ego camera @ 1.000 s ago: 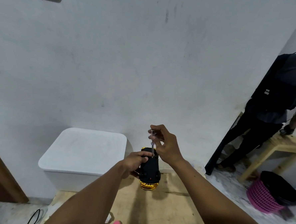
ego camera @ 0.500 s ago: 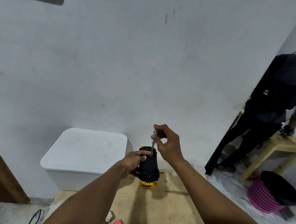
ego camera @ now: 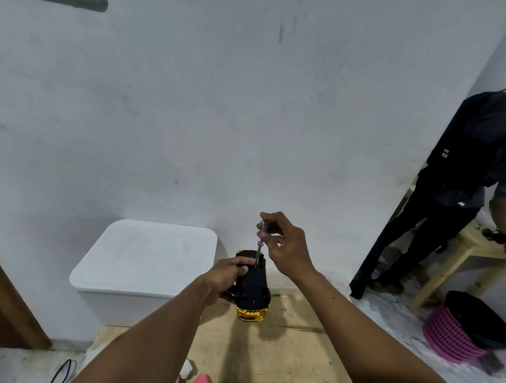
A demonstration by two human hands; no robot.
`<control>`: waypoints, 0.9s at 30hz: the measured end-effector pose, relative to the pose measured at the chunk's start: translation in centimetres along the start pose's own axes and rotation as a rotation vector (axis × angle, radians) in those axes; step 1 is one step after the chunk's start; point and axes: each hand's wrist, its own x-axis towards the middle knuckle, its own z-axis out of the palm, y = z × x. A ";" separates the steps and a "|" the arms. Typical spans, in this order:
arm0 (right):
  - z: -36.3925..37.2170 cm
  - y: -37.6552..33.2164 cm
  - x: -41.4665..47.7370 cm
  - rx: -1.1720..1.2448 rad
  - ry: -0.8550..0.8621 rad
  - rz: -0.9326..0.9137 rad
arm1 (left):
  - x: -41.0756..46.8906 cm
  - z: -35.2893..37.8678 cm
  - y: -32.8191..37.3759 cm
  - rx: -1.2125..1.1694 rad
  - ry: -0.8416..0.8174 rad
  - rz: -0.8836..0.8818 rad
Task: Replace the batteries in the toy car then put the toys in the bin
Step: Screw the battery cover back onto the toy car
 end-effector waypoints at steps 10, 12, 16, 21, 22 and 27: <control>0.0 0.3 -0.1 -0.007 0.062 -0.015 | 0.1 0.1 0.0 0.009 0.007 0.008; -0.1 0.4 -0.1 -0.023 0.081 -0.034 | 0.1 0.1 -0.1 0.004 0.006 0.008; -0.1 0.5 -0.3 0.015 0.020 -0.018 | 0.2 -0.1 -0.1 -0.010 0.017 0.007; 0.0 0.4 -0.2 -0.027 0.038 -0.030 | 0.2 -0.2 -0.1 -0.015 0.011 0.001; 0.0 0.4 -0.2 -0.028 0.036 -0.036 | 0.2 -0.2 -0.1 -0.018 0.012 -0.001; -0.3 0.2 0.0 -0.005 0.014 -0.011 | 0.1 -0.5 -0.1 -0.017 0.029 -0.002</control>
